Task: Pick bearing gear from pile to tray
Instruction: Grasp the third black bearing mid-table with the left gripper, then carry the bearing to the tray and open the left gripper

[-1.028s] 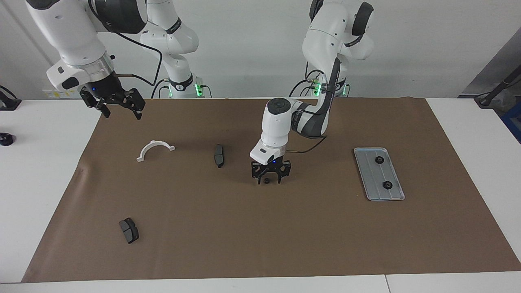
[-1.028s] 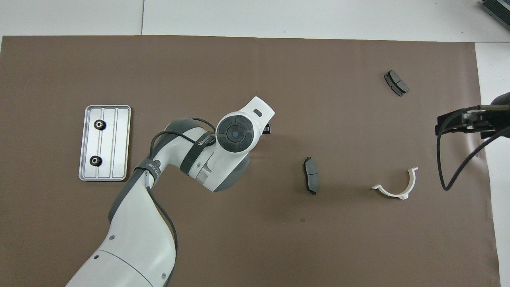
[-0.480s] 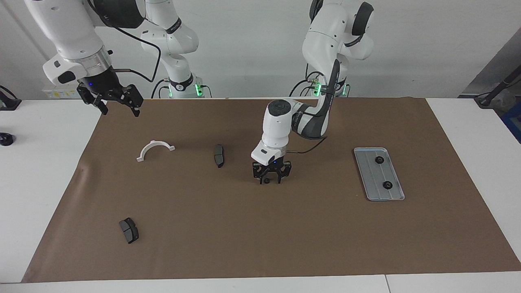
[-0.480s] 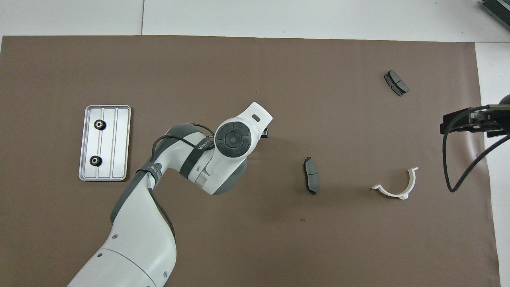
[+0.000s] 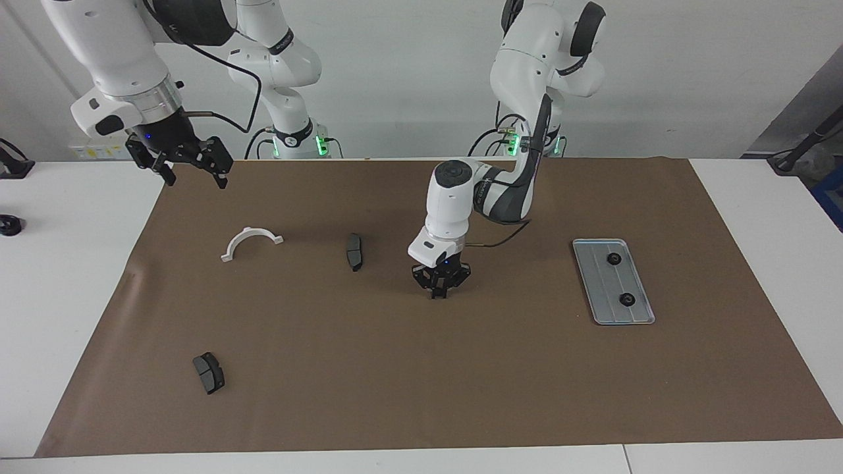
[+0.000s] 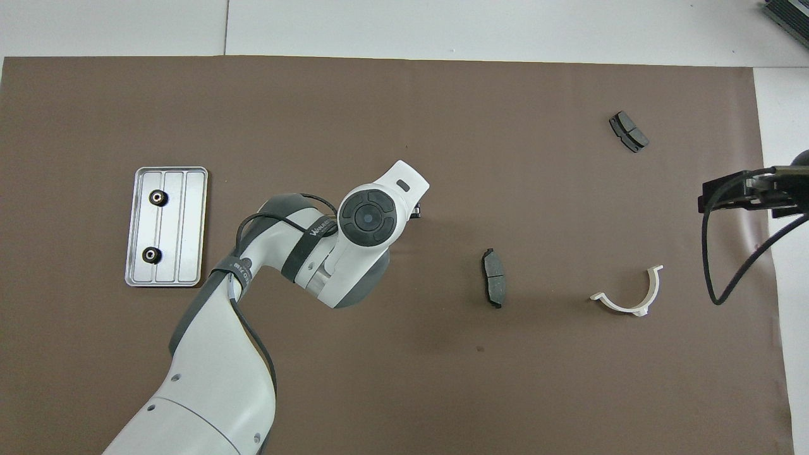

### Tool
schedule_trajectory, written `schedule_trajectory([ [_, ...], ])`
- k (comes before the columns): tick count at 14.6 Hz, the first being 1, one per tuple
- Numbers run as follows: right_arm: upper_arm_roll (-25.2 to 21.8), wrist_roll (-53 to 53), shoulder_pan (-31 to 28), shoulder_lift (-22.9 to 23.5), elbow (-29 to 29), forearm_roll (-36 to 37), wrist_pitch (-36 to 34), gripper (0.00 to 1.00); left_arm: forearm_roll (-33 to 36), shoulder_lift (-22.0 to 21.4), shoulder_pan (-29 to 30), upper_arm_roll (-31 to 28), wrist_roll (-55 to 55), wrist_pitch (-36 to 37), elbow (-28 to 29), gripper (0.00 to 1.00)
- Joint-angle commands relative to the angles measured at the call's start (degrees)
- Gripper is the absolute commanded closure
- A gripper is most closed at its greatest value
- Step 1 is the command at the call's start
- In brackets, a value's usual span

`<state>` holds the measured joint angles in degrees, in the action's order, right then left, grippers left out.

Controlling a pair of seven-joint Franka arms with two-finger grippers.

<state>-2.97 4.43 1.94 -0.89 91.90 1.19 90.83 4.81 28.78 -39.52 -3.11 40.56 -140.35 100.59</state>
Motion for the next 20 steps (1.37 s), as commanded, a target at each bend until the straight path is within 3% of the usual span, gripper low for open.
schedule_trajectory([
  [1,-0.1,0.5,0.0,-1.0,0.9,-0.8,-0.4,0.0,1.2,-5.2,0.6,-0.8,0.7,6.6,2.3,1.0],
  [3,-0.1,0.5,0.1,-1.0,0.9,-0.8,-0.4,0.0,1.3,-8.0,3.7,-0.8,-0.9,7.0,4.8,1.0],
  [7,-0.1,0.2,-0.4,-1.0,0.9,-0.8,-0.7,0.0,1.3,-17.6,10.8,-0.8,-11.2,5.6,14.4,1.0],
  [11,-0.1,0.3,-0.1,-1.1,1.0,-0.8,-0.7,0.0,1.2,-22.6,18.8,-0.5,-21.8,4.3,20.2,1.0],
  [16,-0.1,0.4,-0.3,-1.1,1.1,-0.8,-0.1,0.0,0.5,-24.2,27.7,-0.3,-26.8,-8.2,27.6,1.0],
  [20,-0.2,0.7,-0.1,-1.1,1.1,-0.7,-0.5,0.0,0.5,-23.5,32.1,-0.3,-29.7,-9.1,28.5,1.0],
])
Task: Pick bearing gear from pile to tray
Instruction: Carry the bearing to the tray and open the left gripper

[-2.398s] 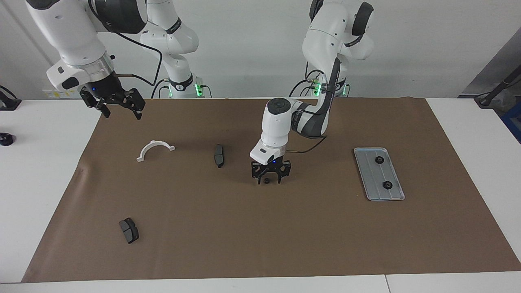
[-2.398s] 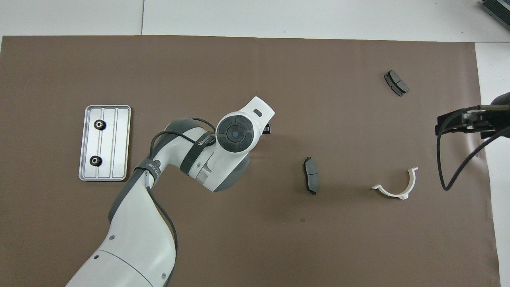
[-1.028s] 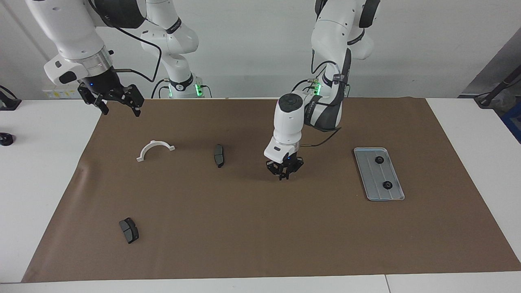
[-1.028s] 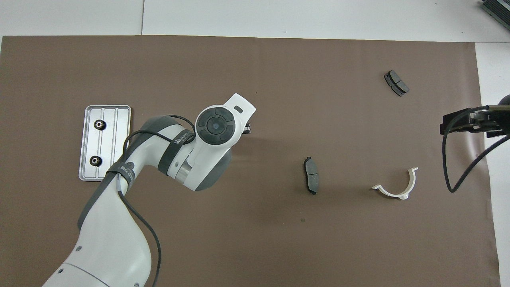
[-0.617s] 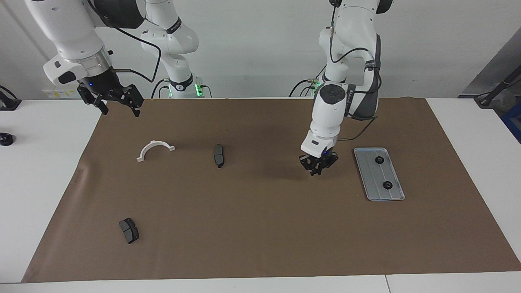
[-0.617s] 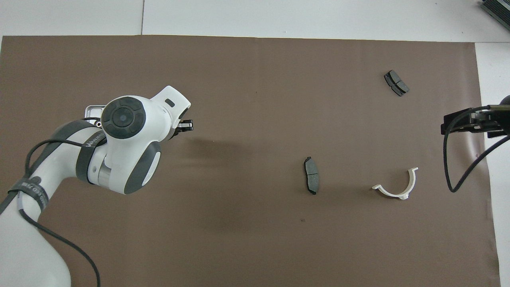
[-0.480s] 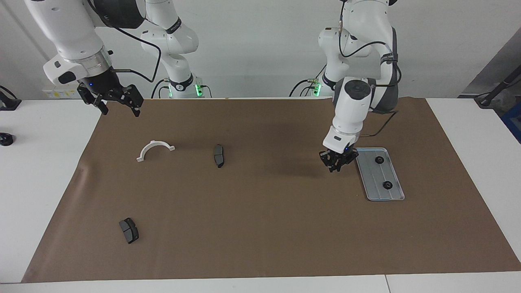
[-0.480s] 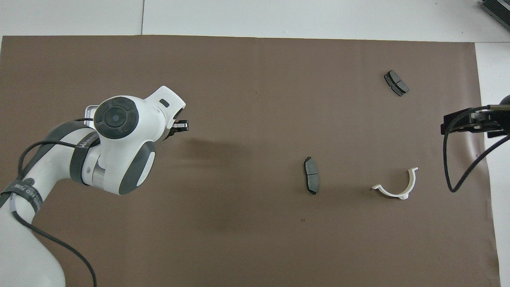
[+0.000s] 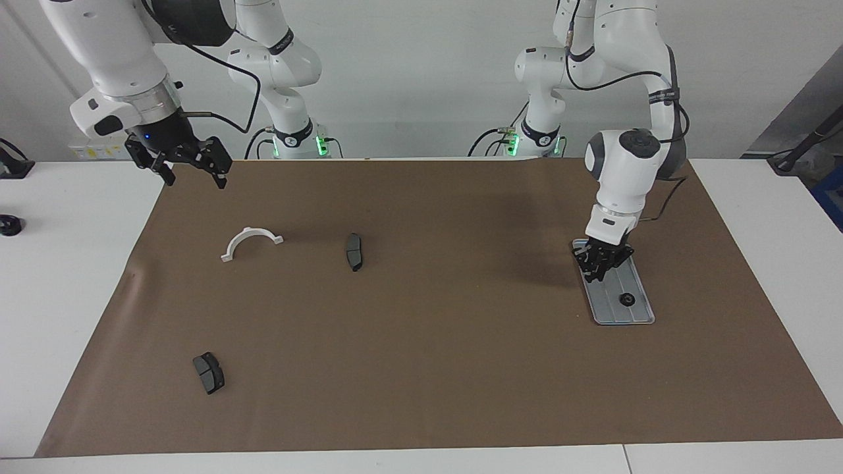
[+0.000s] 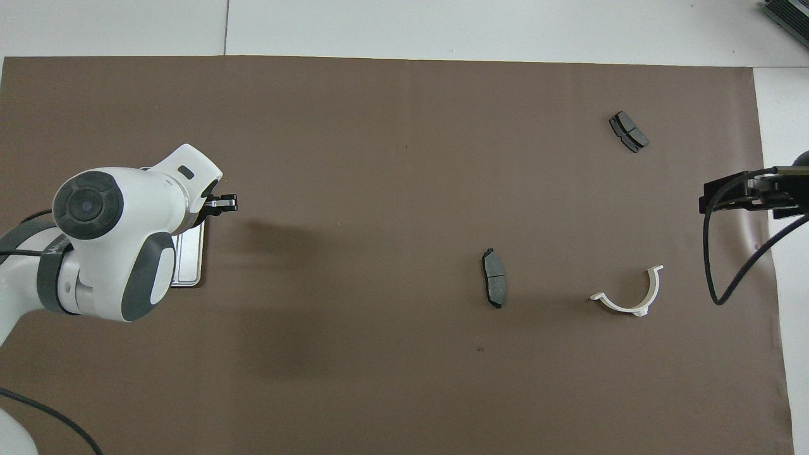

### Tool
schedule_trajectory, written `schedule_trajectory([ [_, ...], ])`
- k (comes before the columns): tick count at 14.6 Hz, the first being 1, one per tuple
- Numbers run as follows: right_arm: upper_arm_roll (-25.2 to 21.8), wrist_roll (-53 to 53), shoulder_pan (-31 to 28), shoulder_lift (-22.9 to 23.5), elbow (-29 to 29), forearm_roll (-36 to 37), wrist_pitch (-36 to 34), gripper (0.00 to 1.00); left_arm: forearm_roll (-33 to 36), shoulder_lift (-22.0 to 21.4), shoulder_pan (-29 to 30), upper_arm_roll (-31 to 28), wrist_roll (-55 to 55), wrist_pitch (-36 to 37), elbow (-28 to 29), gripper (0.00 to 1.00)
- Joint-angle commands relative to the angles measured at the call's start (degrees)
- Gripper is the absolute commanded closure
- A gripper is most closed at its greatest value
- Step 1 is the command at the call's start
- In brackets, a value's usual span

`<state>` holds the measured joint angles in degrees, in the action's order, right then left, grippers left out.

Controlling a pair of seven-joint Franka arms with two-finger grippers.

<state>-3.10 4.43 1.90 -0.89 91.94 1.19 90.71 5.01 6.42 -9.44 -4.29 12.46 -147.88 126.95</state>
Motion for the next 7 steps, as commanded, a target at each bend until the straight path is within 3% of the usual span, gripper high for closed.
schedule_trajectory([
  [1,-0.1,0.7,-0.1,-1.1,1.1,-0.7,-0.5,0.0,0.3,-1.1,3.2,0.9,-2.4,-1.9,3.1,1.0],
  [7,0.0,2.2,-0.1,-1.3,1.2,-0.7,-0.9,0.0,-0.7,0.9,4.9,1.0,-3.8,-3.4,4.3,1.0],
])
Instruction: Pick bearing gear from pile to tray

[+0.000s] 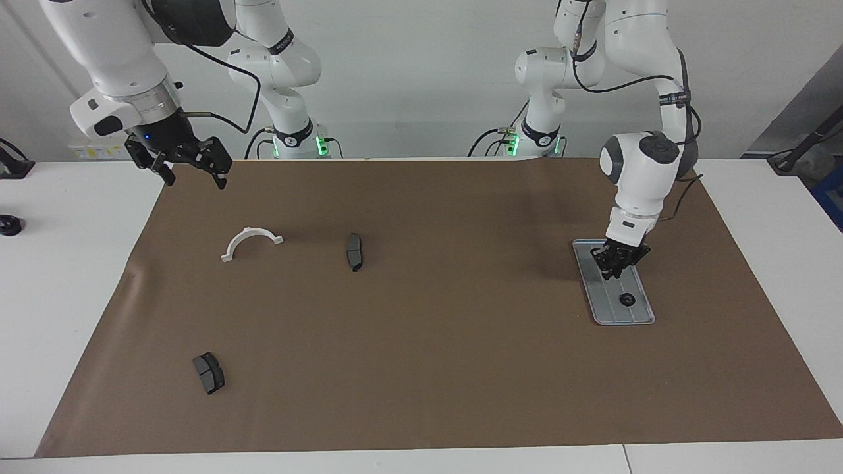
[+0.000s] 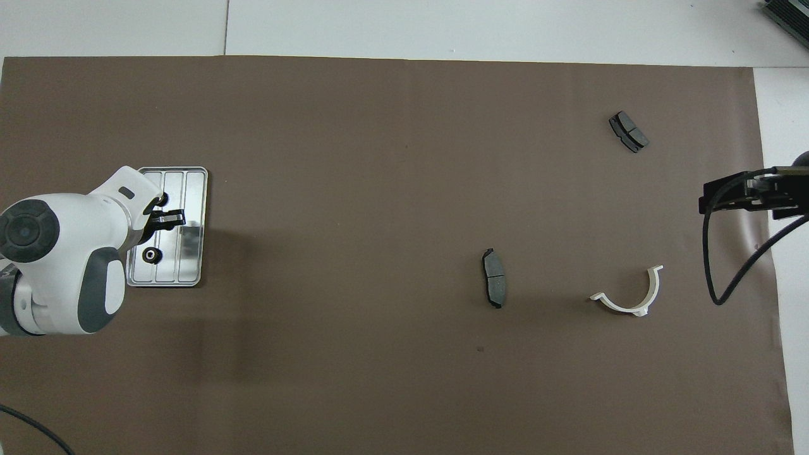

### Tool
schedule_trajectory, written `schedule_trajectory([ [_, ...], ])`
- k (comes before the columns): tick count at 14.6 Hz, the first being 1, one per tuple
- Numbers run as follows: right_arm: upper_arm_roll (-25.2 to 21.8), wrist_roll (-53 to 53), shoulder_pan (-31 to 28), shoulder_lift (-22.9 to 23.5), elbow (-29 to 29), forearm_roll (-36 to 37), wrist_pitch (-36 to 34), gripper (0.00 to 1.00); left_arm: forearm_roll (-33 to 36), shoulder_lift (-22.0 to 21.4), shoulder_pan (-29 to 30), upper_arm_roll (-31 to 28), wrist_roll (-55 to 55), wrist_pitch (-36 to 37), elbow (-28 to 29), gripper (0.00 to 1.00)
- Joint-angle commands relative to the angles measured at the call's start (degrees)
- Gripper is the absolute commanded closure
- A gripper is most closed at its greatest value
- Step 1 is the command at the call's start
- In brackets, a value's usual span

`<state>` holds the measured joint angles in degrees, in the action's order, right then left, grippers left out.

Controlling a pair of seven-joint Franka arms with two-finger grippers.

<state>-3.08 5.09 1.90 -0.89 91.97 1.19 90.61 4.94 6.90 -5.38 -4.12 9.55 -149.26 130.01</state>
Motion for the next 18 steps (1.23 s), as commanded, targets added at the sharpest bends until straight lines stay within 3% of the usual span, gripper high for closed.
schedule_trajectory([
  [1,0.0,1.7,0.1,-1.3,1.2,-0.7,-1.1,0.0,-0.6,0.7,0.7,0.9,-0.8,-2.8,1.4,1.0],
  [3,0.0,1.7,0.0,-1.3,1.2,-0.7,-1.0,0.0,-0.9,0.7,0.7,1.0,-0.9,-3.1,2.0,0.95],
  [4,0.0,1.7,-0.1,-1.3,1.3,-0.8,-1.0,0.0,-1.0,0.7,0.7,1.0,-0.9,-3.1,2.0,0.74],
  [6,0.0,1.6,0.0,-1.3,1.3,-0.7,-1.0,0.0,-0.9,0.7,0.4,0.9,-1.2,-2.4,1.8,0.0],
  [11,0.0,1.1,0.1,-1.3,1.2,-0.7,-1.0,0.0,-0.9,-0.9,-0.1,1.0,-5.0,5.7,-3.5,0.0],
  [18,0.0,1.1,0.2,-1.3,1.2,-0.7,-1.0,0.0,-0.6,-5.8,-1.9,1.2,-11.7,34.1,-22.2,0.0],
])
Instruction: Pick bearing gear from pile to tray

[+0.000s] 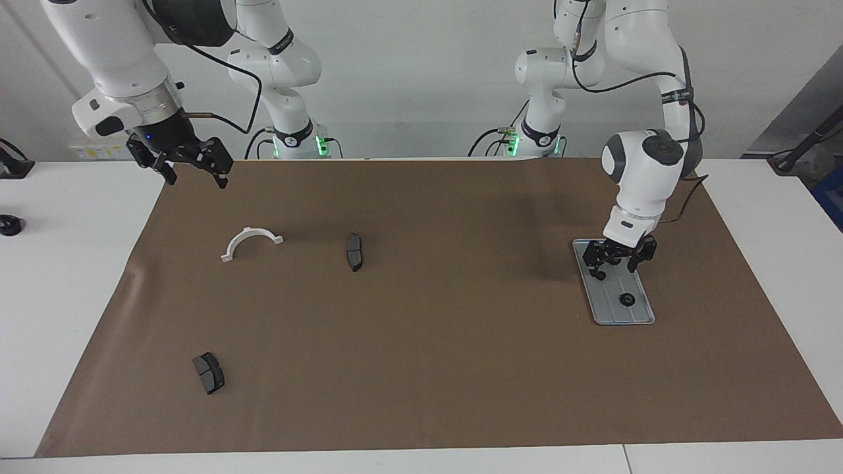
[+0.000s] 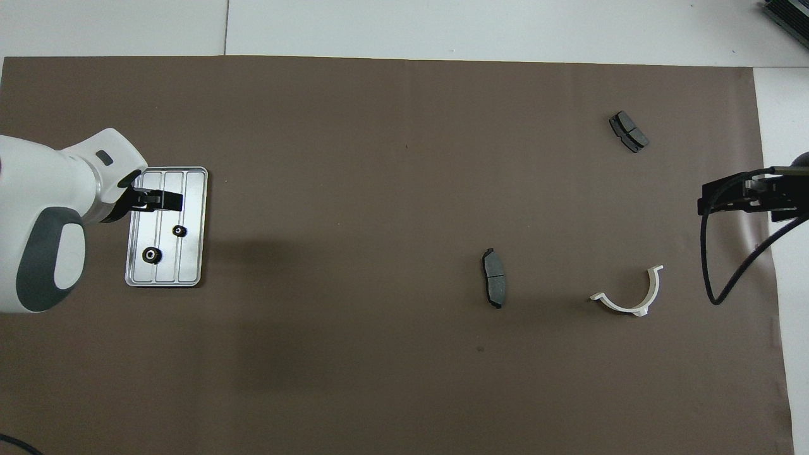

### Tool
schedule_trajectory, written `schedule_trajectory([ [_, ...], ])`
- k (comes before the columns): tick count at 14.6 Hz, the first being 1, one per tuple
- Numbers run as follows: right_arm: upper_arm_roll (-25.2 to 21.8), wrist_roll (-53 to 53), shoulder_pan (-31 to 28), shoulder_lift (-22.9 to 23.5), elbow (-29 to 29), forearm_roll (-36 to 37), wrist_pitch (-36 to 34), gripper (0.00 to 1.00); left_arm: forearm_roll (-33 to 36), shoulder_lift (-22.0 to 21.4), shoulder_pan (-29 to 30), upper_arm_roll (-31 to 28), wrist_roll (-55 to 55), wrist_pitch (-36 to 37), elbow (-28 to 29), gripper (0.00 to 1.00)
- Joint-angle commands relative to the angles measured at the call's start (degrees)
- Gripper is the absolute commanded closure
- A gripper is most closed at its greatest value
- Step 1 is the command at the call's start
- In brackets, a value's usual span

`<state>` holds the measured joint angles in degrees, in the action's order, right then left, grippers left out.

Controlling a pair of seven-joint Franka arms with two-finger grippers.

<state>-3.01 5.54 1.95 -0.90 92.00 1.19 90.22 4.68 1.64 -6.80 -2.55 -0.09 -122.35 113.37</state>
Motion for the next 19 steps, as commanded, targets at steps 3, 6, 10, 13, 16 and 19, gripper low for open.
schedule_trajectory([
  [3,-0.1,0.7,0.2,-1.3,1.2,-0.7,-0.6,0.0,-0.5,-0.4,-0.2,-0.5,-4.9,18.0,-16.1,0.0],
  [6,0.0,0.7,0.2,-1.3,1.2,-0.7,-0.6,0.0,-0.8,1.3,1.3,-1.3,-11.2,27.5,-25.5,0.0],
  [10,0.0,0.7,0.2,-1.3,1.2,-0.7,-0.5,0.0,-5.1,-0.4,4.9,-1.4,-13.4,30.5,-25.1,0.0],
  [13,0.0,0.7,0.2,-1.3,1.2,-0.7,-0.5,0.0,-5.2,-1.3,4.8,-1.3,-12.3,30.6,-24.0,0.0],
  [16,0.0,0.6,0.2,-1.3,1.2,-0.7,-0.3,0.0,-5.2,-1.4,4.5,-1.2,-12.1,30.5,-24.0,0.0],
  [19,0.0,0.6,0.2,-1.3,1.2,-0.7,-0.4,0.0,-5.1,-1.3,3.9,-0.9,-10.8,30.7,-24.2,0.0],
])
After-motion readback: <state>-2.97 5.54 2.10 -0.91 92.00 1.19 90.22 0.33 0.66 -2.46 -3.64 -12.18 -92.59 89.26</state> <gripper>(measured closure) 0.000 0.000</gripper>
